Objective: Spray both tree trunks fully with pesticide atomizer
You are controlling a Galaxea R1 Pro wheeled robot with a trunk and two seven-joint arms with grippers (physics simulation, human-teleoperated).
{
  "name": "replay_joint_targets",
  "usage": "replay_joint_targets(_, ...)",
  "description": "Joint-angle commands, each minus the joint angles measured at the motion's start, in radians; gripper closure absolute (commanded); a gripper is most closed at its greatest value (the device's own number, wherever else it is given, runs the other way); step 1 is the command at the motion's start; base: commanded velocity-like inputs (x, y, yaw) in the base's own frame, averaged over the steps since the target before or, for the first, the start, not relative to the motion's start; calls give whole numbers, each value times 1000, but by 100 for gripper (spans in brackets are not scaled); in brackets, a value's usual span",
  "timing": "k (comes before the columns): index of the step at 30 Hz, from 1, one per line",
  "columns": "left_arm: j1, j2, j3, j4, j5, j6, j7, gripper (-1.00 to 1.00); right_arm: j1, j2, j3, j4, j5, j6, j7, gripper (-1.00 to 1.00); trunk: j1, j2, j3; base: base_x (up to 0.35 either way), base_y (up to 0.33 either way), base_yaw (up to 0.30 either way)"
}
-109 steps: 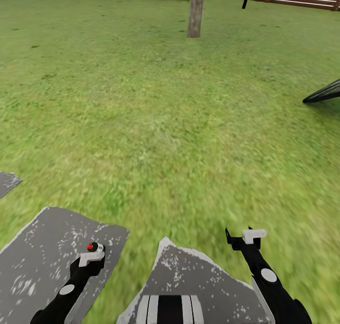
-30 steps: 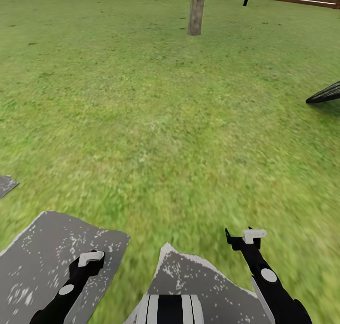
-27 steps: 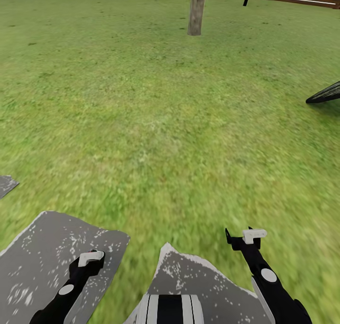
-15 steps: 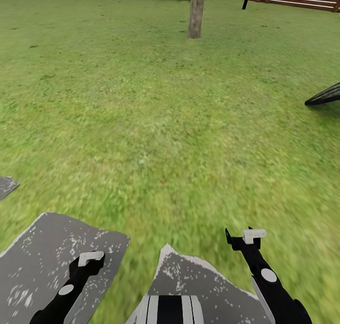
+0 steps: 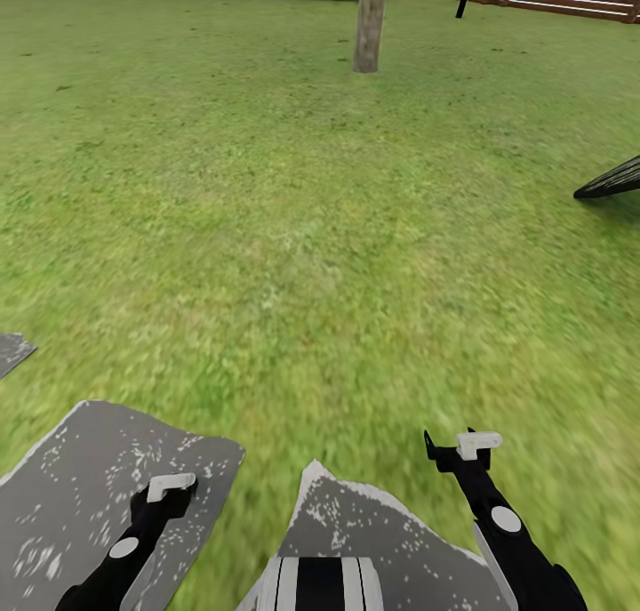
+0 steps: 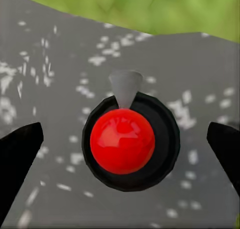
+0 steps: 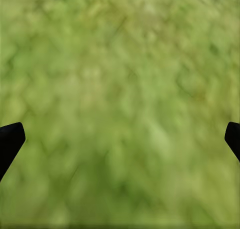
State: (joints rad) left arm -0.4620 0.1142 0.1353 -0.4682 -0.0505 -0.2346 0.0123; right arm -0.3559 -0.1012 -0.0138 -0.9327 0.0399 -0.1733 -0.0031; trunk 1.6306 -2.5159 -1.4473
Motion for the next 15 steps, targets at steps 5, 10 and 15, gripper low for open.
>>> replay_joint_targets(5,0,-1,1,0,1,0,0,100,0,0,0,0,-1,0,0,-100,0,0,0,0,0,0)
replay_joint_targets(10,0,-1,1,0,1,-3,0,100,0,0,0,0,0,0,0,-100,0,0,0,0,0,0)
replay_joint_targets(15,0,0,1,-1,2,-6,0,100,0,0,0,0,0,0,0,-100,0,0,0,0,0,0)
